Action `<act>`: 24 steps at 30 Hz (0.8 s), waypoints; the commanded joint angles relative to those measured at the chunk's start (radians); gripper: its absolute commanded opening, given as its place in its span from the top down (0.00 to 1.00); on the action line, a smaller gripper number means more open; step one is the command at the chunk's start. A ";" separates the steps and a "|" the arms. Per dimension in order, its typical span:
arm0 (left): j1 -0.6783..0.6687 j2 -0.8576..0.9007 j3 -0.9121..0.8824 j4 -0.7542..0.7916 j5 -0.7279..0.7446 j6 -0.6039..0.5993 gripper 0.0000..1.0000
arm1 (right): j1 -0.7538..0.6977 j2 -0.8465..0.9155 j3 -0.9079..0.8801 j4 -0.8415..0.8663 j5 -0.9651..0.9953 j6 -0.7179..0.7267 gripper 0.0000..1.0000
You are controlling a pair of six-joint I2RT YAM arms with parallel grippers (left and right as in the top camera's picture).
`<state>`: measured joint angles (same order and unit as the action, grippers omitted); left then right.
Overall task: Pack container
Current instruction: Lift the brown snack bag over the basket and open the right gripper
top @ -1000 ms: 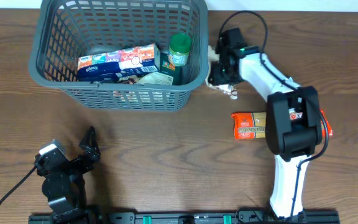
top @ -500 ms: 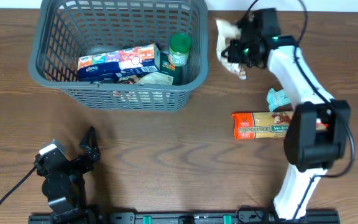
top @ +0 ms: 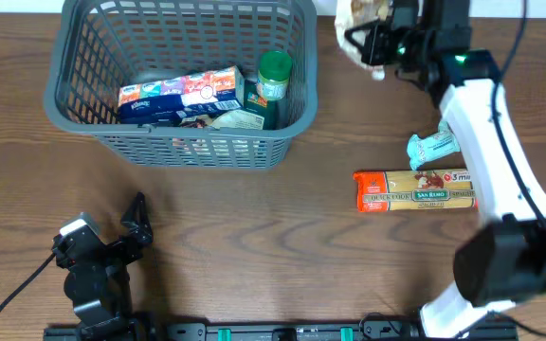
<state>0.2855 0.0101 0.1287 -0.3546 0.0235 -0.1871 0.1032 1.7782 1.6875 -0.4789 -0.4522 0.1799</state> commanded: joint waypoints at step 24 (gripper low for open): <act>-0.004 -0.006 -0.021 -0.002 0.003 -0.006 0.01 | 0.314 -0.168 0.021 0.037 -0.090 -0.283 0.01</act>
<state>0.2855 0.0101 0.1287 -0.3550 0.0235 -0.1871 0.4301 1.6142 1.7035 -0.4400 -0.5865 -0.1005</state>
